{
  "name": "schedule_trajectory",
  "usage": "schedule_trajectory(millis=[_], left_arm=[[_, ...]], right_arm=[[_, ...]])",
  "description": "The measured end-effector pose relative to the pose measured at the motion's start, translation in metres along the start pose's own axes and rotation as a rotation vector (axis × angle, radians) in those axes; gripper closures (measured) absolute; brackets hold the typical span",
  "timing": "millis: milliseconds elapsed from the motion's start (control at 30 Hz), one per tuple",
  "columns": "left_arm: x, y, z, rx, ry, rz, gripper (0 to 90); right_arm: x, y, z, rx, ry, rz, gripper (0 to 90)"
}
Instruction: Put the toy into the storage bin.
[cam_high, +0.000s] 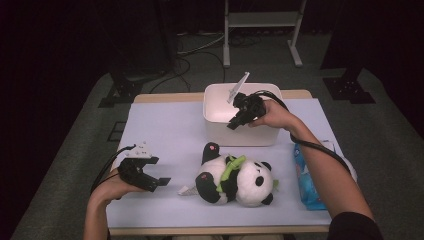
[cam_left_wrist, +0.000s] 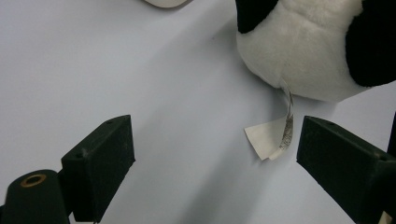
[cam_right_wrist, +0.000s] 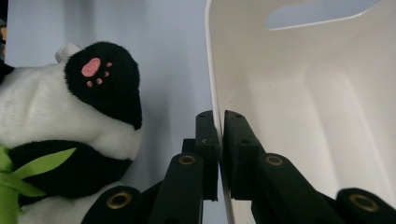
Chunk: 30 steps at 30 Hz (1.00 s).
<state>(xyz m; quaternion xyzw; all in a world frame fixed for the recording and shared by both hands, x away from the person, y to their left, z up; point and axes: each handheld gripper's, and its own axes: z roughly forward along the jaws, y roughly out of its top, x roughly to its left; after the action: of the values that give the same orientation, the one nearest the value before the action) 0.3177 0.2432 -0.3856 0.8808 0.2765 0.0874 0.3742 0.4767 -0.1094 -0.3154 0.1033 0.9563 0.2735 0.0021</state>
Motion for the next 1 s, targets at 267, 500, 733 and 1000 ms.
schedule_trajectory(millis=[267, 500, 733, 1000], left_arm=[[-0.001, 0.001, 0.003, -0.001, -0.009, 0.003, 10.4], [-0.001, 0.000, 0.005, 0.000, -0.015, -0.002, 10.4], [0.000, 0.000, 0.004, 0.010, -0.015, 0.006, 10.4], [0.001, 0.000, 0.005, 0.014, -0.013, 0.010, 10.4]], right_arm=[[0.012, 0.003, 0.001, -0.002, -0.003, 0.000, 84.0], [0.018, 0.003, 0.000, -0.004, -0.002, 0.014, 83.7], [0.024, 0.005, -0.001, -0.009, -0.004, 0.014, 83.7], [0.027, 0.009, -0.002, -0.013, -0.008, 0.018, 83.7]])
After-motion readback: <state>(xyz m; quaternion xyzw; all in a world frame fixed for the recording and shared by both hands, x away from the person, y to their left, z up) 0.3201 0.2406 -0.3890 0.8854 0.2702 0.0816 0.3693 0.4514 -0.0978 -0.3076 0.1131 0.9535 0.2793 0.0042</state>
